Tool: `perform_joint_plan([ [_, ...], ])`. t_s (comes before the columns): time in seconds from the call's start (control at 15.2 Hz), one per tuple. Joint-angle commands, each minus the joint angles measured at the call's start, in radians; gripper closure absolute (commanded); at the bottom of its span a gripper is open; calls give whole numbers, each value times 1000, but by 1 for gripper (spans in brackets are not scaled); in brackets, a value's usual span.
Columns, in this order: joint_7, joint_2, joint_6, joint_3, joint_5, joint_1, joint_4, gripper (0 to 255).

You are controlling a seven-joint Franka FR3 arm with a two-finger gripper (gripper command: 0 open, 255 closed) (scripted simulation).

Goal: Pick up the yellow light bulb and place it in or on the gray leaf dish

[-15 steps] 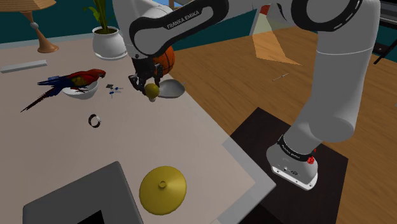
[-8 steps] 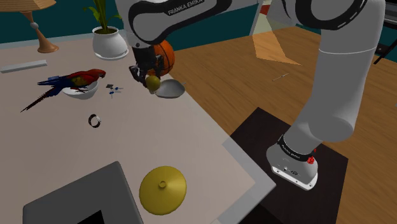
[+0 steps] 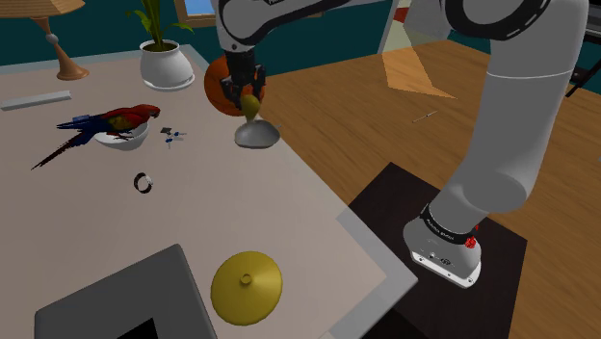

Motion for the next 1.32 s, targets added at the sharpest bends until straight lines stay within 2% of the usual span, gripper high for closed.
perform_joint_plan([
  [0.0,-46,19,-12,-14,0,-26,35,255],
  [0.2,-105,35,-28,-32,1,-63,74,255],
  [1.25,-76,106,152,-44,-27,-61,-39,255],
])
